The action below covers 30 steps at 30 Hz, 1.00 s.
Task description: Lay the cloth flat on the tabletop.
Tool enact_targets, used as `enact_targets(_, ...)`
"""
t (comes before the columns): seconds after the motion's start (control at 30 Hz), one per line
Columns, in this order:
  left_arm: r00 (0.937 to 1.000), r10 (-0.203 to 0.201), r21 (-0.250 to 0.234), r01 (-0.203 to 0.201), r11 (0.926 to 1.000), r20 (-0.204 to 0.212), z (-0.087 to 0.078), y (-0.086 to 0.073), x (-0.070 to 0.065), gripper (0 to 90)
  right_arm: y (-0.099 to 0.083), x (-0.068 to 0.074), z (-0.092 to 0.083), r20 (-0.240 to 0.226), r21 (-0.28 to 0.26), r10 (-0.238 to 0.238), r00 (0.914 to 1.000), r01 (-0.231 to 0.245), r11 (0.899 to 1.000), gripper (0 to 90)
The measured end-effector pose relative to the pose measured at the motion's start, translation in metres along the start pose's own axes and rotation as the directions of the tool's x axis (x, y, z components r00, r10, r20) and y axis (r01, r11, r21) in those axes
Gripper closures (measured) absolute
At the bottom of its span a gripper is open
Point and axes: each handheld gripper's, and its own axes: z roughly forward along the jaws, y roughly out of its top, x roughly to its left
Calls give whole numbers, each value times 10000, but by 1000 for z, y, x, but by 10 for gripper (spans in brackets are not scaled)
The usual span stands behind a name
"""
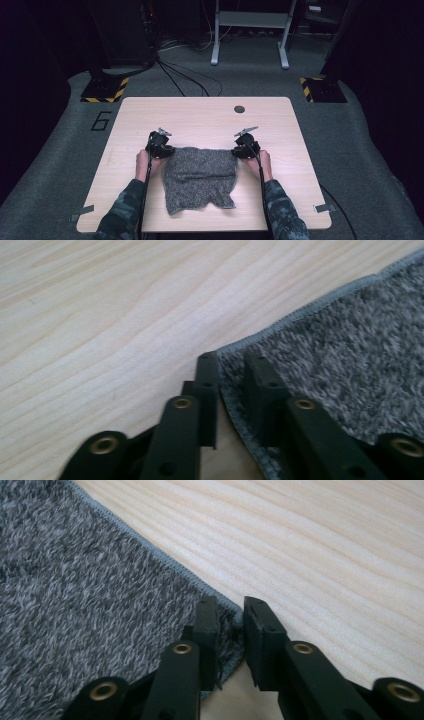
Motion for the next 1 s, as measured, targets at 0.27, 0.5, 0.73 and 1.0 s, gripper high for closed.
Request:
enact_targets(0.27, 9996, -150, -282, 157, 9995, 229, -6, -3, -5, 886, -2, 6, -9, 116, 15, -10, 9999, 10, 10000, 883)
enact_targets(0.5, 9954, -158, -473, 203, 9987, 942, -22, -11, -13, 889, -13, 16, -40, -35, -256, -189, 9998, 188, 9995, 894)
enact_targets(0.73, 9981, -514, -616, 533, 9967, 327, -6, 12, 14, 894, 4, 0, -32, 208, -223, -106, 9997, 111, 9997, 899)
enact_targets(1.0, 9928, -417, -2298, 149, 9731, -1120, -49, 102, 47, 897, 88, -36, -59, 1418, -1598, 37, 9899, 192, 9870, 900)
